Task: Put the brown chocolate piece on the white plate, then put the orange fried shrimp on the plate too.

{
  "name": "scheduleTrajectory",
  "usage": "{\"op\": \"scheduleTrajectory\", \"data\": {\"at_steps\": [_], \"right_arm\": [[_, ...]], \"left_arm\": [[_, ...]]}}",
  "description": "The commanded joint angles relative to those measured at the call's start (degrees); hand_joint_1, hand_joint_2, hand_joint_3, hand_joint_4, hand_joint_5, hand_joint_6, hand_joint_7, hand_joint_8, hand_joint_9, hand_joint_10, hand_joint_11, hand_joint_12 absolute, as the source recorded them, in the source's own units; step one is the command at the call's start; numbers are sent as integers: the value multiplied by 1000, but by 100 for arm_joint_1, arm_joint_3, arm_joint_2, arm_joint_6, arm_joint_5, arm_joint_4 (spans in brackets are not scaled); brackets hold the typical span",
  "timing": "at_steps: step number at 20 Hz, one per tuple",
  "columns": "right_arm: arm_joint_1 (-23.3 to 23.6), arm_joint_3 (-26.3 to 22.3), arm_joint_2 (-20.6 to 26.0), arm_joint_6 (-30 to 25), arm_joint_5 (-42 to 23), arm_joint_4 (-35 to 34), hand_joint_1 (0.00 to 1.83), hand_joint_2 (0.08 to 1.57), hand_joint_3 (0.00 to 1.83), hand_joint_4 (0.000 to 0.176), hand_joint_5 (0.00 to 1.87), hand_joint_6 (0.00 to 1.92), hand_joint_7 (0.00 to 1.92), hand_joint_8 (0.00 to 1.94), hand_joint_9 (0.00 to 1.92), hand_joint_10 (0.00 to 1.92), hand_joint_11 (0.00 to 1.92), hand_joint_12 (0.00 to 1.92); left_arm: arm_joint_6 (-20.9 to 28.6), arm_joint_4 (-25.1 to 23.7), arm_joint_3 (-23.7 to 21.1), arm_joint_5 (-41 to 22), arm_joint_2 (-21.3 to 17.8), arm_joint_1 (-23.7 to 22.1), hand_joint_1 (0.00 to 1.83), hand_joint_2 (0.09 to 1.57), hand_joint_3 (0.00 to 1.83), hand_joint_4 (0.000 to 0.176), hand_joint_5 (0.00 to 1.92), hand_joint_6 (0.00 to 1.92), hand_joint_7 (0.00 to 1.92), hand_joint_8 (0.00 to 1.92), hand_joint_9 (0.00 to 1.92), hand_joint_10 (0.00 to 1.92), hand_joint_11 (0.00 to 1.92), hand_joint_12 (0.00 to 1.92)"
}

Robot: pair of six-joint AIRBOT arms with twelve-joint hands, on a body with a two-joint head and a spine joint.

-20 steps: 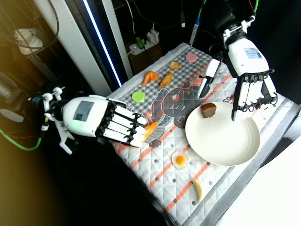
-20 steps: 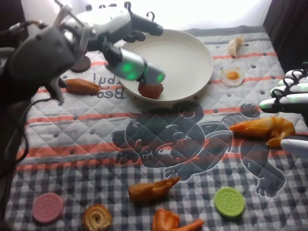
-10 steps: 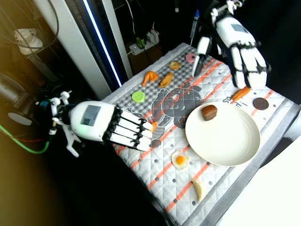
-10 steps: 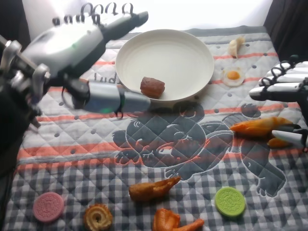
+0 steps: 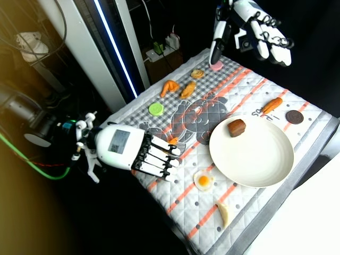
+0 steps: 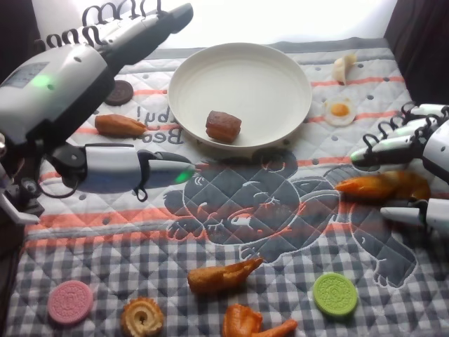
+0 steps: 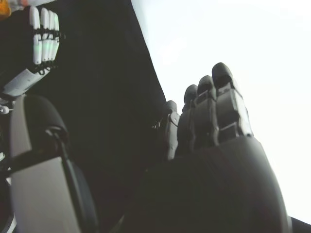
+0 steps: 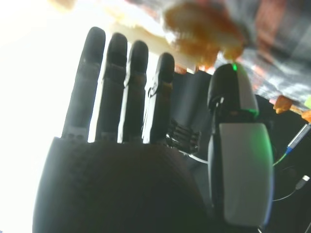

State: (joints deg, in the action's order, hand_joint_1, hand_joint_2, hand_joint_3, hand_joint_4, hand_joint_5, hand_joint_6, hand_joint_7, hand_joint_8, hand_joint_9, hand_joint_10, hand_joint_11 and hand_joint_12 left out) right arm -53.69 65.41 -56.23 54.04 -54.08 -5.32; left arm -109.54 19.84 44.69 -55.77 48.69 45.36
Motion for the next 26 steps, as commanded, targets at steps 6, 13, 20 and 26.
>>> {"op": "scheduleTrajectory", "data": {"at_steps": [6, 13, 20, 26], "right_arm": [[91, 72, -49, -5, -465, -85, 1242, 1118, 0, 0, 1003, 758, 972, 1186, 893, 1022, 691, 1613], [433, 94, 48, -5, -643, 13, 1235, 1112, 2, 0, 1045, 752, 953, 1184, 838, 1068, 671, 1572], [1415, 388, -215, 205, -545, 248, 1239, 1114, 0, 0, 960, 996, 1007, 971, 876, 784, 526, 1090], [2522, 1136, -1106, 355, 270, 394, 1372, 1096, 1, 0, 937, 1001, 1037, 858, 963, 1122, 774, 1241]], "left_arm": [[663, -40, 30, -925, -177, 121, 861, 833, 0, 80, 162, 1, 134, 1, 101, 5, 0, 326], [665, 13, -20, -1033, -253, 228, 828, 827, 0, 96, 174, 2, 151, 2, 115, 3, 0, 354], [918, 134, -36, -1193, -320, 406, 806, 837, 2, 67, 151, 1, 145, 2, 145, 7, 0, 512], [918, 152, -20, -1199, -315, 430, 791, 829, 0, 51, 168, 1, 148, 0, 146, 2, 0, 547]]}}
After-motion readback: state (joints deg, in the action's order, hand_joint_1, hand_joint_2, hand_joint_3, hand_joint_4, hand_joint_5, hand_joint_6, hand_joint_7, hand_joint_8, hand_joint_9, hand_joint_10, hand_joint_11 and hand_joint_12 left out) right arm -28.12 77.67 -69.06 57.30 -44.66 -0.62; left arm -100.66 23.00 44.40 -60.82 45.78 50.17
